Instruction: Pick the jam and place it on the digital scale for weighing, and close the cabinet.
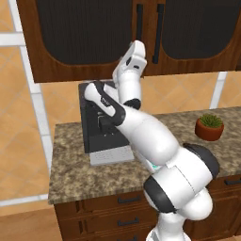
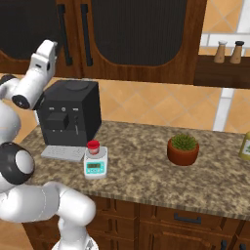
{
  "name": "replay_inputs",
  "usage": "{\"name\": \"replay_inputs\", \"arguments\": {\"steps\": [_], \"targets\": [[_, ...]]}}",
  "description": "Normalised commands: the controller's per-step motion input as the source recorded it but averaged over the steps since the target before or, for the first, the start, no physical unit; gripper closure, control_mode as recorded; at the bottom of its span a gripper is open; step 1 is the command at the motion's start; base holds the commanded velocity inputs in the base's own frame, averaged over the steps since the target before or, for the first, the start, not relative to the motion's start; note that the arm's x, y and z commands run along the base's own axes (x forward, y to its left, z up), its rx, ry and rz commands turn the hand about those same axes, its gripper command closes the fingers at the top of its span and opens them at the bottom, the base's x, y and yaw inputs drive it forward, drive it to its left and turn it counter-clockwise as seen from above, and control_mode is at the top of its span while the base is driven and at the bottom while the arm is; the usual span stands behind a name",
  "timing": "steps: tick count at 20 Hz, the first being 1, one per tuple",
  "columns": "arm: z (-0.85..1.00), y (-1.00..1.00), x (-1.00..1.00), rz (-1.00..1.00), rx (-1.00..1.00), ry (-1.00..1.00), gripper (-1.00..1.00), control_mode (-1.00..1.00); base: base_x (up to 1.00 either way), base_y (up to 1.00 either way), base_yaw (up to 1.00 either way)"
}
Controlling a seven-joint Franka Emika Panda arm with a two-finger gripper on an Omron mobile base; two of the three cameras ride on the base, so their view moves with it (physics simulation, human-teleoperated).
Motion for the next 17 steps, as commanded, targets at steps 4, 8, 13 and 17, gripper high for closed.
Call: {"name": "replay_inputs", "arguments": {"steps": [4,8,13,17], "targets": [[-0.27,-0.02,1.00,0.02,0.04,0.00,-1.00,-1.00,0.00,0.00,0.00],[-0.15,0.00,1.00,0.02,0.04,0.11,-1.00,-1.00,0.00,0.00,0.00],[0.00,-0.09,0.77,0.01,0.02,0.28,-1.00,-1.00,0.00,0.00,0.00],[0.00,-0.04,1.00,0.07,0.01,0.47,-1.00,-1.00,0.00,0.00,0.00]]}}
